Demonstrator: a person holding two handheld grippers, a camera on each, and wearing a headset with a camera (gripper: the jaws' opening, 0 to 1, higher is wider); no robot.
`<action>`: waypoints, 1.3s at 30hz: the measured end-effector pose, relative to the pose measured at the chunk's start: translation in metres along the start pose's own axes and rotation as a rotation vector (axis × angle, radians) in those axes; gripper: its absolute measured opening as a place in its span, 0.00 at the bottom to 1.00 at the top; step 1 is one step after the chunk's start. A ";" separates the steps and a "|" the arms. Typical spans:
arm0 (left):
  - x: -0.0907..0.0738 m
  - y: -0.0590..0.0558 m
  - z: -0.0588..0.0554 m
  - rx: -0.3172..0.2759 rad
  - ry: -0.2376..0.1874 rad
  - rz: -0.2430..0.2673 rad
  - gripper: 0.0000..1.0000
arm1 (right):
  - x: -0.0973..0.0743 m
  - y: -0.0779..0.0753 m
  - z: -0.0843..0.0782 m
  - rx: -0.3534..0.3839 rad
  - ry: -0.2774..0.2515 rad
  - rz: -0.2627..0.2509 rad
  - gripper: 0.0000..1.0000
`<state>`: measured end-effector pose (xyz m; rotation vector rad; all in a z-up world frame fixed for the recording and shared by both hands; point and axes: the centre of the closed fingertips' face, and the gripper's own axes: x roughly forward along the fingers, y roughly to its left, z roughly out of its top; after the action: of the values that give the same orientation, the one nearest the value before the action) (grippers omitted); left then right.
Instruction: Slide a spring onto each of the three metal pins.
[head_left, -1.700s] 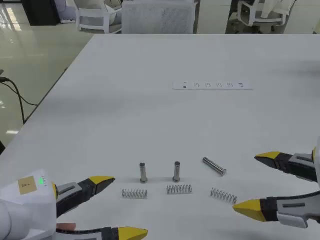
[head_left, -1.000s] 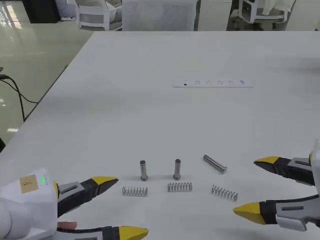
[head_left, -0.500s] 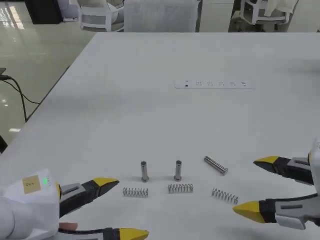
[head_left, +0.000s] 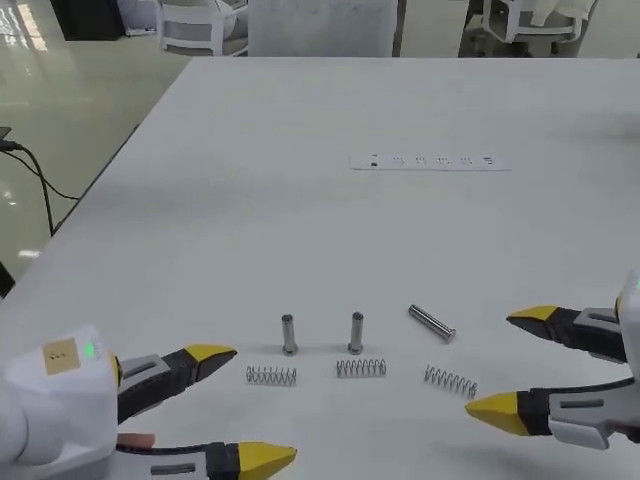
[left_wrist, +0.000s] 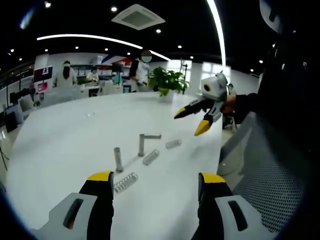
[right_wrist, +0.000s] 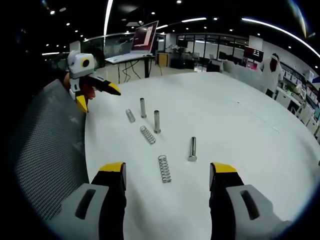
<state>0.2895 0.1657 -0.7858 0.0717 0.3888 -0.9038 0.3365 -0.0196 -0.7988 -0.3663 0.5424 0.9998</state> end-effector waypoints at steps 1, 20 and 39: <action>0.000 0.000 0.000 0.001 0.000 0.000 0.64 | 0.000 0.000 0.000 0.000 0.001 0.000 0.67; 0.000 0.000 -0.003 0.001 0.011 -0.002 0.64 | 0.002 -0.005 0.000 -0.005 0.017 -0.006 0.66; 0.000 0.000 -0.002 -0.003 0.014 0.007 0.63 | 0.015 -0.019 0.019 -0.052 0.020 -0.008 0.62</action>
<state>0.2888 0.1661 -0.7881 0.0770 0.4027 -0.8967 0.3640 -0.0088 -0.7910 -0.4251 0.5337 1.0053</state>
